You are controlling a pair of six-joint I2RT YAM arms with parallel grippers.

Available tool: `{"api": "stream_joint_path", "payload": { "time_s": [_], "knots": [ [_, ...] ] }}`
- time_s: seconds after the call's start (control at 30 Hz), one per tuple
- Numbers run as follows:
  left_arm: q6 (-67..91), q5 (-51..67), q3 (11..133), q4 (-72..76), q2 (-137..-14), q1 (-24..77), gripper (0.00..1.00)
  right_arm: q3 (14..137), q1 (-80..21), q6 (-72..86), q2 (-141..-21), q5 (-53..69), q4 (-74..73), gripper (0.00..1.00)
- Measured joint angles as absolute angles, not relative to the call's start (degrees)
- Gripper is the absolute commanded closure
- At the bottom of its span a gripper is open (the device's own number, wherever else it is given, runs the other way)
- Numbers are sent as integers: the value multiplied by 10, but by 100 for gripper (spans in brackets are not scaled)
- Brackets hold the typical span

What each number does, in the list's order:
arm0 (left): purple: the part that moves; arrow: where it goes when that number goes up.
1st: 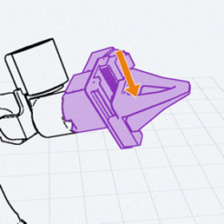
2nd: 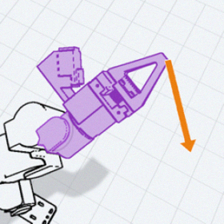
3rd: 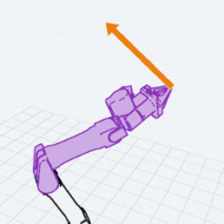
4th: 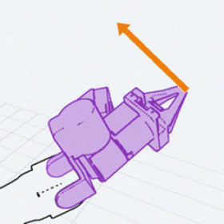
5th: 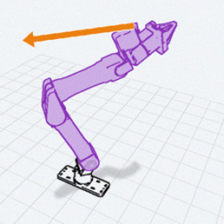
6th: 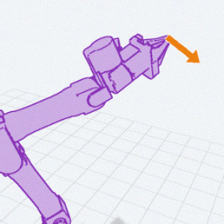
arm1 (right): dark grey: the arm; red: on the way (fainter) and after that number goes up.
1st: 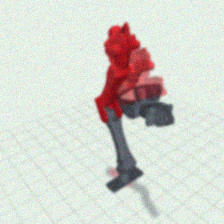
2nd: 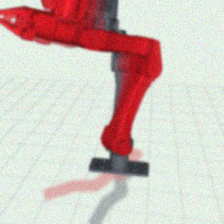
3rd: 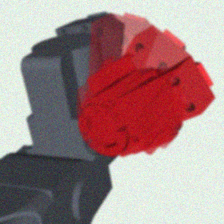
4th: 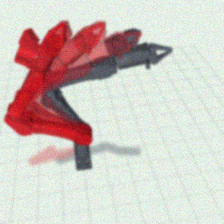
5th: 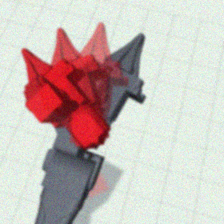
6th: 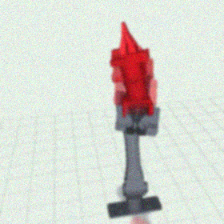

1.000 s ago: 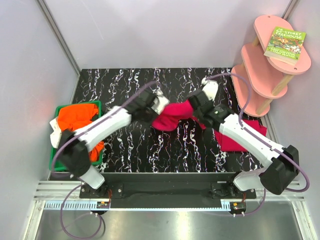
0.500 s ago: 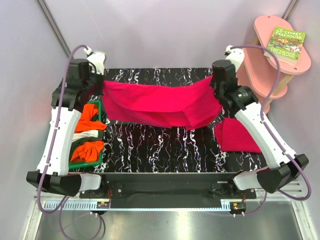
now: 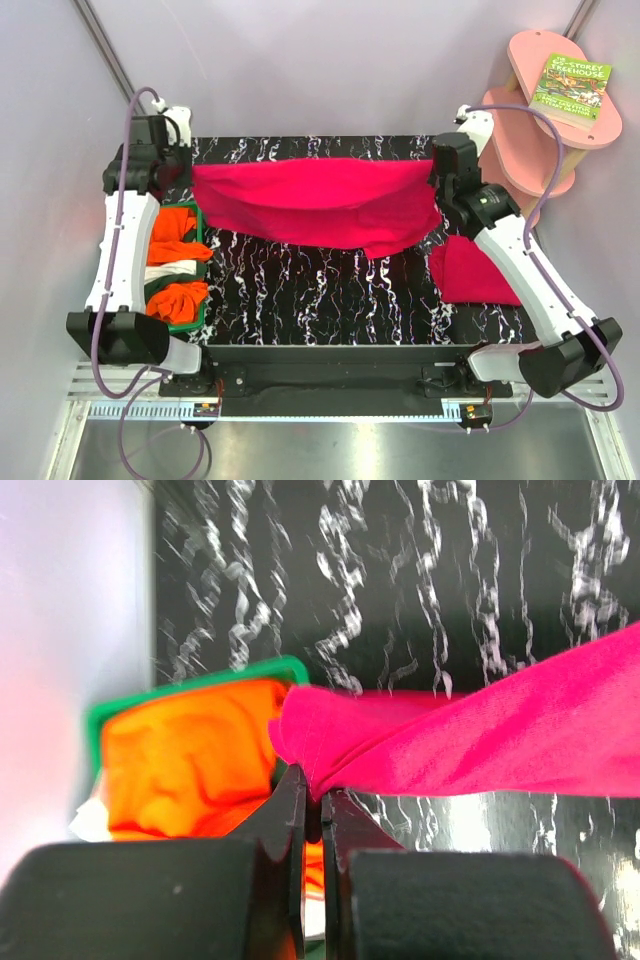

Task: Fold and stack the t-shirts
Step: Flatten out the tshirt

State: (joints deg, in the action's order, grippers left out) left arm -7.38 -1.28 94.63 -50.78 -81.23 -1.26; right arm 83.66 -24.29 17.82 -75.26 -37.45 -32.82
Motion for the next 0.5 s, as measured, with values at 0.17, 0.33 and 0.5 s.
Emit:
{"api": "stream_joint_path", "payload": {
  "time_s": [0.17, 0.33, 0.5],
  "knots": [
    [-68, 5, 890, -497, -839, -13, 100, 775, -243, 197, -754, -358, -329, 100],
    [-62, 13, 857, -481, -875, -12, 100, 766, -242, 202, -787, -352, -322, 100],
    [-57, 11, 874, -451, -940, -12, 100, 814, -214, 207, -893, -335, -314, 100]
  ]
}}
